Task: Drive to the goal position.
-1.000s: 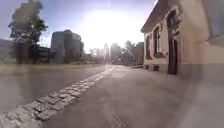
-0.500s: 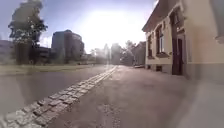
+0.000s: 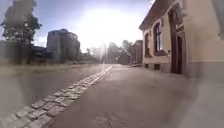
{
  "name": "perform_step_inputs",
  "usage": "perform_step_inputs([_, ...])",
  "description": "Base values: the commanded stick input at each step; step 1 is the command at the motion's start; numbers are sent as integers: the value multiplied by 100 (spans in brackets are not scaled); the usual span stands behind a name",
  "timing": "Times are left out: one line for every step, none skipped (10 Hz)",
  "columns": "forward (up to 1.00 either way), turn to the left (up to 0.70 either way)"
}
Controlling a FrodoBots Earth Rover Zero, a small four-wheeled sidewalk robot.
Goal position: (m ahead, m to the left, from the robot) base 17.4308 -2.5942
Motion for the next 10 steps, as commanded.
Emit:
perform_step_inputs([70,0])
perform_step_inputs([70,0])
perform_step_inputs([70,0])
perform_step_inputs([70,0])
perform_step_inputs([70,0])
perform_step_inputs([70,0])
perform_step_inputs([70,0])
perform_step_inputs([70,0])
perform_step_inputs([70,0])
perform_step_inputs([70,0])
